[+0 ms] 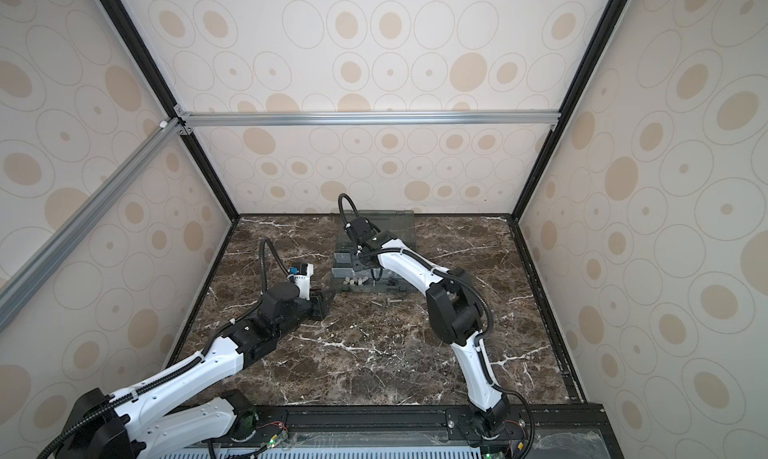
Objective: Sort the screws and nuts into containers
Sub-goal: Place the screw into the container.
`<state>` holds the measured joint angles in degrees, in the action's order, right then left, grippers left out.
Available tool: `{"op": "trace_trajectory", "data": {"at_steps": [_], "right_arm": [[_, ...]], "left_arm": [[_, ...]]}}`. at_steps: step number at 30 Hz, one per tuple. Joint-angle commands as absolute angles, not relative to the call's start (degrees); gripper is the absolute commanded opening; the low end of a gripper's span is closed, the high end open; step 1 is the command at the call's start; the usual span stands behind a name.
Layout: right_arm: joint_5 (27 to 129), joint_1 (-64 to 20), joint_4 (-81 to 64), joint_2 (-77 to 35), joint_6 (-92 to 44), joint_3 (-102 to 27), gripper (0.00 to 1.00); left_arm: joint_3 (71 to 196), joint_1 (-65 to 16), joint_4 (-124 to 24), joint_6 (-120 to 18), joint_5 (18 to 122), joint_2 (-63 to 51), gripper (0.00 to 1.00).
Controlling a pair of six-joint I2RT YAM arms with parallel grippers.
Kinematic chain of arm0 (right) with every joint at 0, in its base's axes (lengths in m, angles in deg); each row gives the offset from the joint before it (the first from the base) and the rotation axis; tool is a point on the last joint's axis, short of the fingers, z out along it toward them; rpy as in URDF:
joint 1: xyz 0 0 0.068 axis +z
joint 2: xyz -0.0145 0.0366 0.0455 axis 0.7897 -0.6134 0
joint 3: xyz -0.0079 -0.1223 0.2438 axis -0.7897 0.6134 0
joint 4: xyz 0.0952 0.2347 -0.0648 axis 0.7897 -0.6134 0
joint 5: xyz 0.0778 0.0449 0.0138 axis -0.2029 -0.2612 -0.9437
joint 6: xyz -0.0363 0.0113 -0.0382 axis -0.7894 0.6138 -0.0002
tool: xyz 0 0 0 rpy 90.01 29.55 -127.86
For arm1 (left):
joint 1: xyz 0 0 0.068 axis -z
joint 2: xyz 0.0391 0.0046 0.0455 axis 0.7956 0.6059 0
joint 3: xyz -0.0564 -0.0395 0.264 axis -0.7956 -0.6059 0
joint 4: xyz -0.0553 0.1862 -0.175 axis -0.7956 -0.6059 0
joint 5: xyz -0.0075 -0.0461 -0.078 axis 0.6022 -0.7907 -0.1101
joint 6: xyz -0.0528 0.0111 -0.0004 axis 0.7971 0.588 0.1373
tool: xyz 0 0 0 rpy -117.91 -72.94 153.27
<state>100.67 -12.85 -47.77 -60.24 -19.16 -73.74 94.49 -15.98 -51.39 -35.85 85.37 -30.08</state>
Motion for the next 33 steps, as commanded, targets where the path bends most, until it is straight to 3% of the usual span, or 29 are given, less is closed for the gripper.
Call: {"op": "trace_trajectory", "data": {"at_steps": [1,13,23,33], "right_arm": [[104.21,-12.45,-51.85,-63.43,-17.11,-78.61,0.42],[105.21,-12.46,-50.43,-65.74,-16.13,-79.12,0.48],[103.92,-12.64,-50.29,-65.89,-15.87,-80.69,0.61],[102.41,-12.62,-50.81,-62.51,-15.9,-80.59,0.63]], "left_arm": [[94.74,-16.33,-50.6,-34.63,84.96,-31.11,0.47],[93.98,-16.33,-50.27,-33.91,84.19,-31.32,0.48],[94.03,-16.37,-50.28,-33.82,84.26,-31.08,0.47],[94.07,-16.38,-49.64,-34.06,83.42,-30.1,0.48]]}}
